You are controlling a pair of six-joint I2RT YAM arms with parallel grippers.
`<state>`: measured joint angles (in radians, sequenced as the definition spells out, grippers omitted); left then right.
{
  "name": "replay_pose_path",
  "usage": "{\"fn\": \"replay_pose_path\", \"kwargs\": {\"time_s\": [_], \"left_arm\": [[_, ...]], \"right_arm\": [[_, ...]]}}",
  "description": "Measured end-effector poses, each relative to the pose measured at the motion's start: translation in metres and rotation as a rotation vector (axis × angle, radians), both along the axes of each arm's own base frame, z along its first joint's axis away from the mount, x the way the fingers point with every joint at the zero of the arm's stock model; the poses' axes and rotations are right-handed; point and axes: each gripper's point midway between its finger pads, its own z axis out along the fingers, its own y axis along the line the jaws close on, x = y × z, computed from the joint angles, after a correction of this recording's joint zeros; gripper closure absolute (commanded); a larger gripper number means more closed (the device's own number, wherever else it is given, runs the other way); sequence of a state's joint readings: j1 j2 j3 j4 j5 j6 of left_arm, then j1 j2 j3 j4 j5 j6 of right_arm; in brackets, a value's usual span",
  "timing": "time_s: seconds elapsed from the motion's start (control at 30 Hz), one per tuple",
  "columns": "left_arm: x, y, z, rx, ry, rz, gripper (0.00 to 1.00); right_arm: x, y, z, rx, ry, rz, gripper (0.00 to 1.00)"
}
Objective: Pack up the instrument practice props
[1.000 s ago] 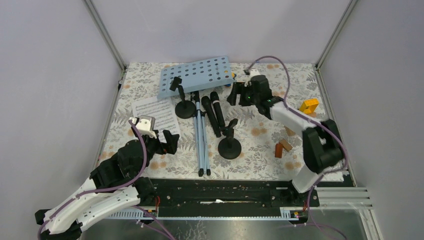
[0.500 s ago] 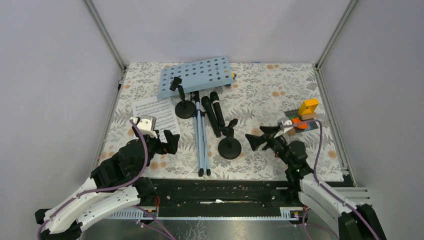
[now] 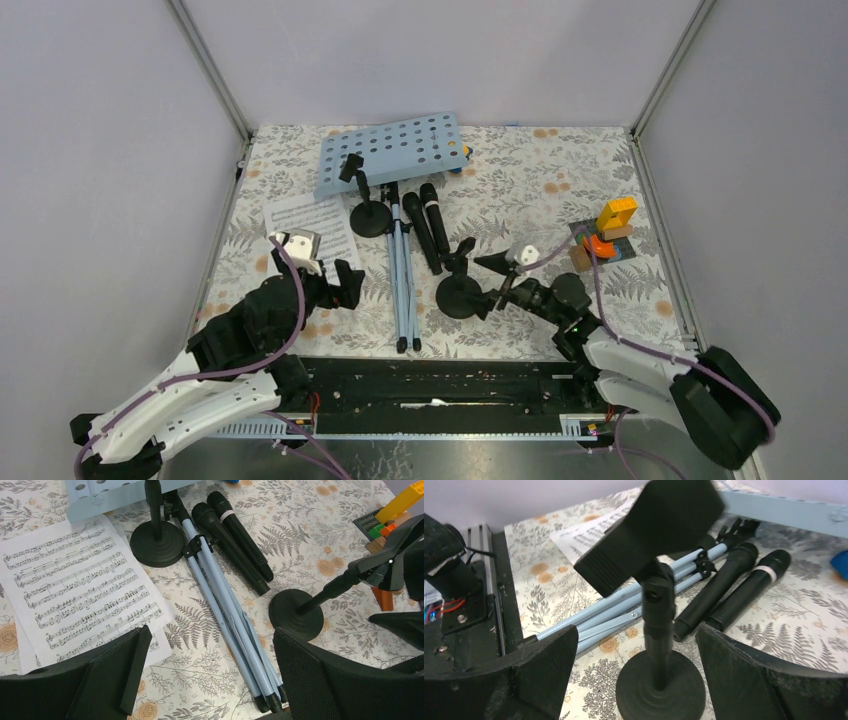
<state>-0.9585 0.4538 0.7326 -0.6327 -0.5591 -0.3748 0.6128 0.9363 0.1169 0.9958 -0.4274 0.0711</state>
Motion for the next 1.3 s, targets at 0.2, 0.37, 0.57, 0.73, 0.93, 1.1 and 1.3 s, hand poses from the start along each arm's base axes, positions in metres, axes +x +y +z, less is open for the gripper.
{"fn": "replay_pose_path", "kwargs": {"time_s": [0.2,0.37,0.57,0.73,0.93,1.1,1.3], "left_arm": [[0.001,-0.006,0.007,-0.032,-0.016,-0.014,0.01],[0.005,-0.01,0.009,-0.044,-0.028,-0.012,0.01],[0.01,-0.014,0.008,-0.033,-0.033,0.0,0.01],[0.011,-0.014,0.008,-0.031,-0.035,0.0,0.01],[0.01,-0.013,0.002,-0.016,-0.024,0.001,0.01],[0.01,-0.013,0.001,-0.012,-0.021,0.0,0.01],[0.011,-0.015,-0.002,0.002,-0.01,-0.004,0.01]], "right_arm": [[0.014,0.023,-0.021,-0.082,0.001,-0.015,0.25],[0.034,0.025,-0.033,-0.106,0.018,-0.086,0.52],[0.041,0.033,-0.021,-0.084,-0.015,-0.085,0.97],[0.038,0.029,-0.023,-0.126,-0.002,-0.084,1.0],[0.046,-0.003,-0.002,-0.218,-0.022,-0.234,1.0],[0.081,-0.03,0.016,-0.288,-0.048,-0.459,1.0],[0.147,-0.033,0.015,-0.341,0.023,-0.591,1.0]]}}
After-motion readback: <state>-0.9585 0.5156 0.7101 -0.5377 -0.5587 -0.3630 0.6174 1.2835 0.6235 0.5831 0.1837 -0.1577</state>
